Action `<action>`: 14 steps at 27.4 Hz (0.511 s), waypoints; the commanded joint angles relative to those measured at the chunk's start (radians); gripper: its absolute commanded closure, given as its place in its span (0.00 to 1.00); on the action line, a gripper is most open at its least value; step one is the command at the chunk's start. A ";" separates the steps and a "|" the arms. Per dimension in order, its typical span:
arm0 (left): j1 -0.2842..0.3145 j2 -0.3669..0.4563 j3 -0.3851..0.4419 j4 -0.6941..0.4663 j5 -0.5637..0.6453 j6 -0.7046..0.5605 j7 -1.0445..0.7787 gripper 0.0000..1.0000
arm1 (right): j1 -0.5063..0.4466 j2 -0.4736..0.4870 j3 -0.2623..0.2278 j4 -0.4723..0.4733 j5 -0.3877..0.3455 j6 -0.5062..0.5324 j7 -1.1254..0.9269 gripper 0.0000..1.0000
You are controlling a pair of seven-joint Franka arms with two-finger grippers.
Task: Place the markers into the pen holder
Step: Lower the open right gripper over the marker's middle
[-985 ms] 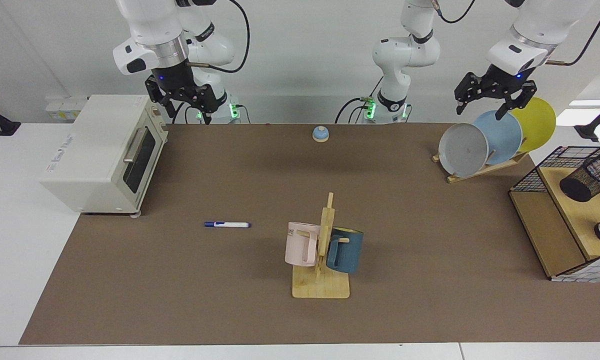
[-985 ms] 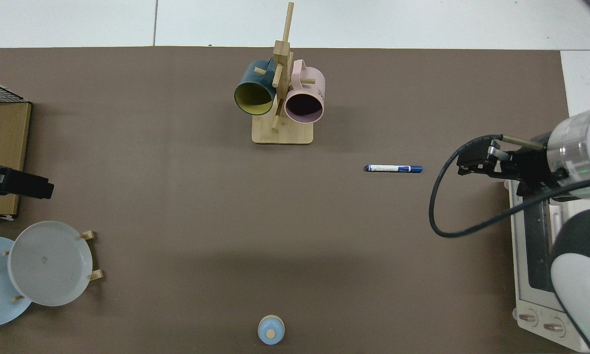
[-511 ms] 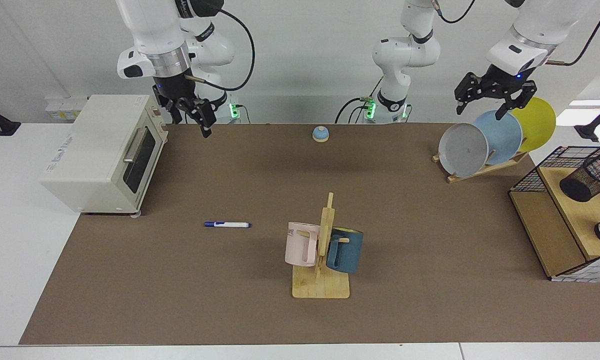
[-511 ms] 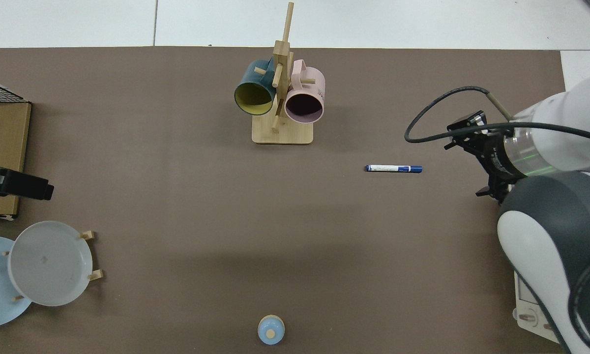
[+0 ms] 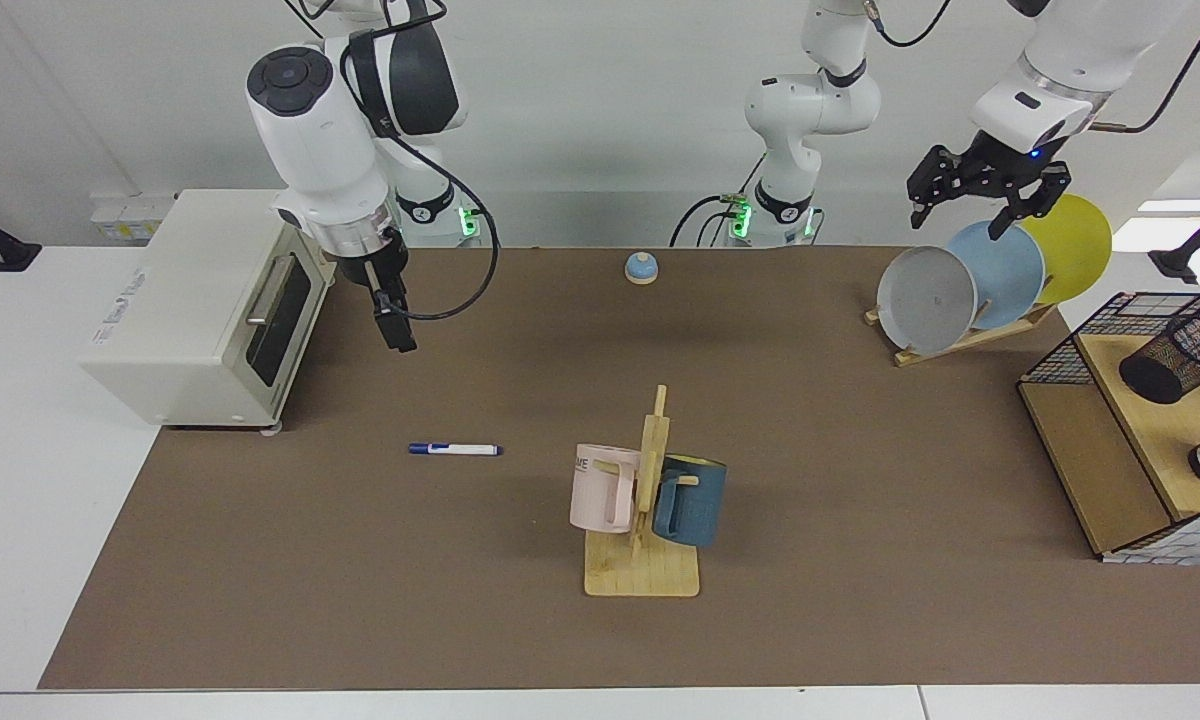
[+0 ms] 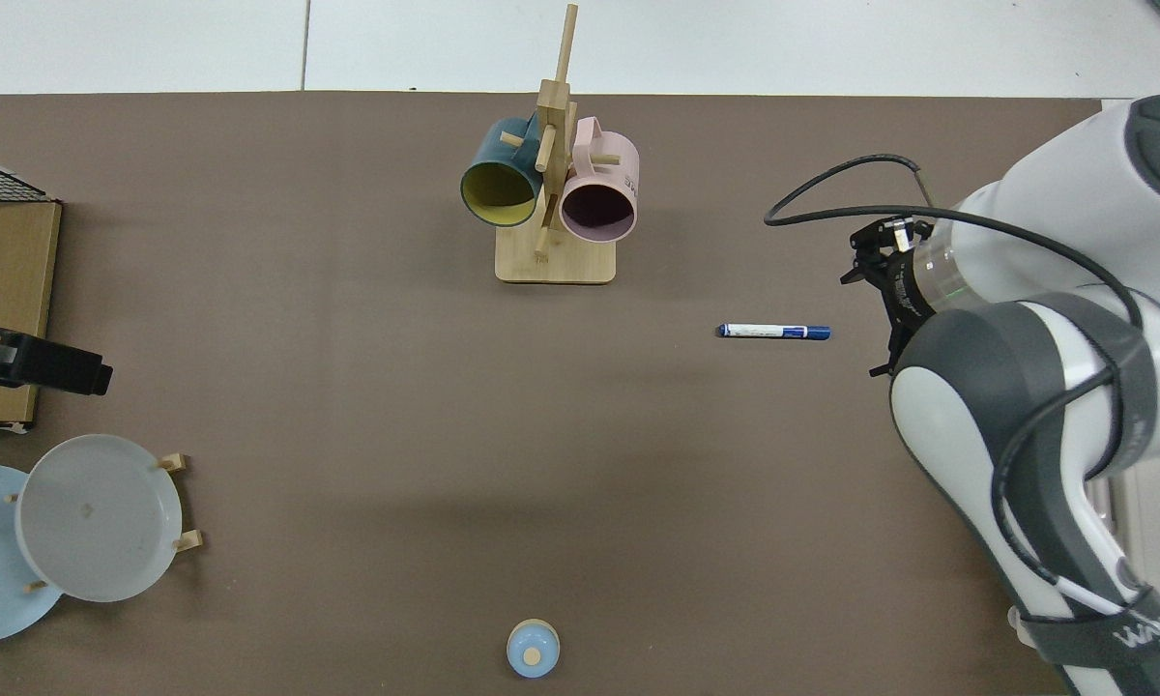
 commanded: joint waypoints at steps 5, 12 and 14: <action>-0.004 -0.014 0.010 -0.011 0.011 -0.006 -0.009 0.00 | 0.033 0.048 0.004 -0.045 -0.009 0.135 0.060 0.02; -0.004 -0.014 0.010 -0.013 0.011 -0.010 -0.011 0.00 | 0.028 0.115 0.004 -0.047 -0.006 0.238 0.054 0.02; -0.004 -0.016 0.010 -0.014 0.011 -0.010 -0.011 0.00 | 0.030 0.132 0.004 -0.047 -0.006 0.258 0.056 0.02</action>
